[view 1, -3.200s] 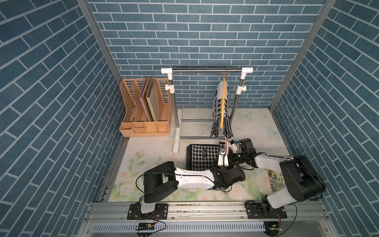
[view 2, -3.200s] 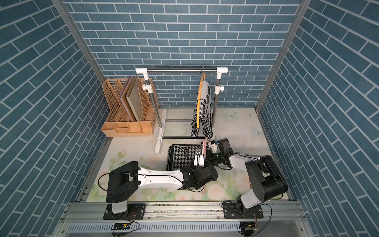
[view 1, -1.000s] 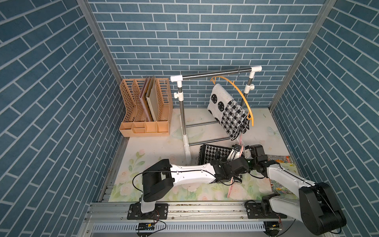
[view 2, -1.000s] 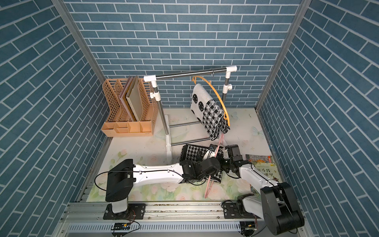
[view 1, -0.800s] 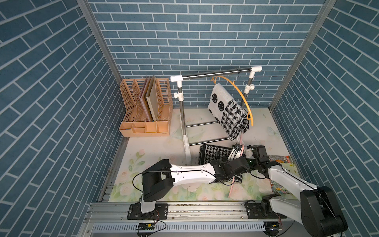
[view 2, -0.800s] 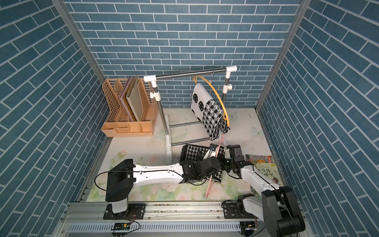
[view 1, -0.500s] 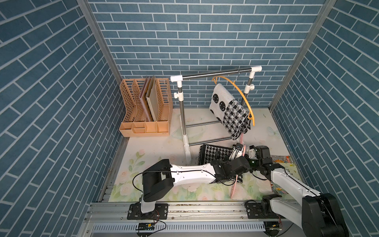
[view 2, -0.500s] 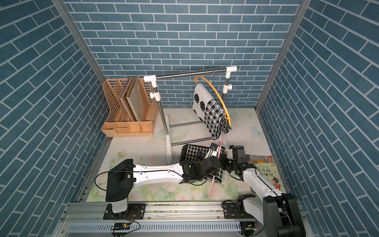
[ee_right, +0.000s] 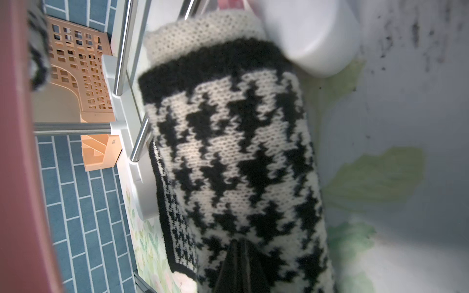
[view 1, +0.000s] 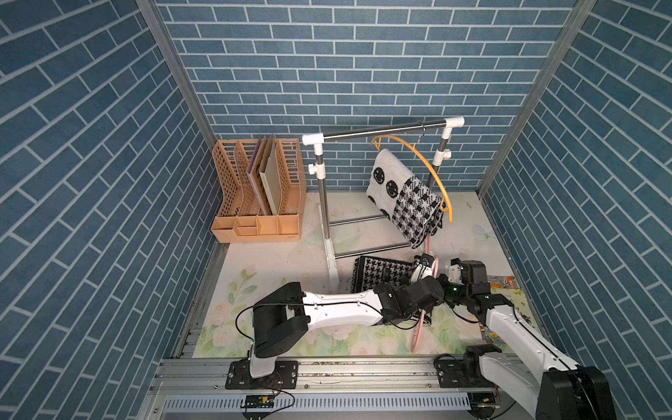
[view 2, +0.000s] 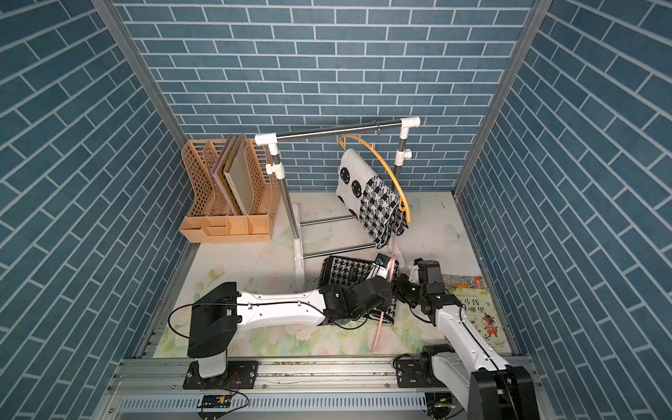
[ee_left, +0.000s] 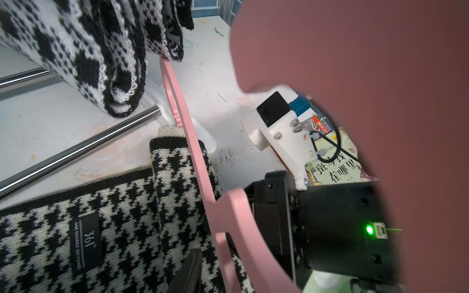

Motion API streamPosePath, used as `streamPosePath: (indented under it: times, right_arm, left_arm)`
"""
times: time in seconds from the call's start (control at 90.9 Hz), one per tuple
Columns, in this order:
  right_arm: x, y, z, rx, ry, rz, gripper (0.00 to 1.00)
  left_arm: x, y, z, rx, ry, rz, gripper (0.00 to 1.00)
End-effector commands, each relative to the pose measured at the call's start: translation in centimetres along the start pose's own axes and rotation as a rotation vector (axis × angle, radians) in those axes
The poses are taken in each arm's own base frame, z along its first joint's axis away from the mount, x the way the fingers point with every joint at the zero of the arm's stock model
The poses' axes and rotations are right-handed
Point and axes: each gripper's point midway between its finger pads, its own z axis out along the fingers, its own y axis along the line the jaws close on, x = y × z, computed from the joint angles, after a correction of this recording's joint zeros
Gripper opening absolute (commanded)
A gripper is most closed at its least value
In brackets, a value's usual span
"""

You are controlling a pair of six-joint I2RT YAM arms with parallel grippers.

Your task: Hang the scarf on the hanger

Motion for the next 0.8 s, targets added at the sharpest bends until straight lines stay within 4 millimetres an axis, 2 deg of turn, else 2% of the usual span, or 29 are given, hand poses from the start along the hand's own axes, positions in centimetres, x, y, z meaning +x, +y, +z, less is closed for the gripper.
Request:
streamPosePath:
  times: [0.0,0.209,0.33,0.418,0.616,0.715,0.792]
  right_arm:
    - [-0.2,2.7,-1.0,-0.095,-0.013,-0.087,0.07]
    - [-1.5,2.2,-3.0,-0.022,-0.130,-0.086,0.09]
    - [-2.5,2.0,-4.9,0.039,-0.217,-0.085,0.17]
    - [-2.6,1.0,-5.9,0.109,-0.243,-0.061,0.22]
    - [-1.2,-1.4,-6.1,0.199,-0.213,-0.014,0.37]
    - [-0.9,-1.9,-5.9,0.209,-0.203,-0.006,0.39]
    - [-0.7,-2.4,-6.3,0.247,-0.199,0.015,0.41]
  left_arm:
    - [6.0,-3.7,1.0,0.142,0.165,0.062,0.40]
    - [6.0,-3.8,1.1,0.144,0.163,0.063,0.40]
    - [6.4,-3.8,1.4,0.141,0.176,0.066,0.40]
    - [6.6,-3.8,1.7,0.137,0.183,0.068,0.41]
    - [6.4,-4.1,1.6,0.139,0.191,0.080,0.61]
    - [5.2,-4.0,0.6,0.136,0.172,0.102,0.65]
    - [3.4,-3.8,-0.8,0.132,0.142,0.115,0.69]
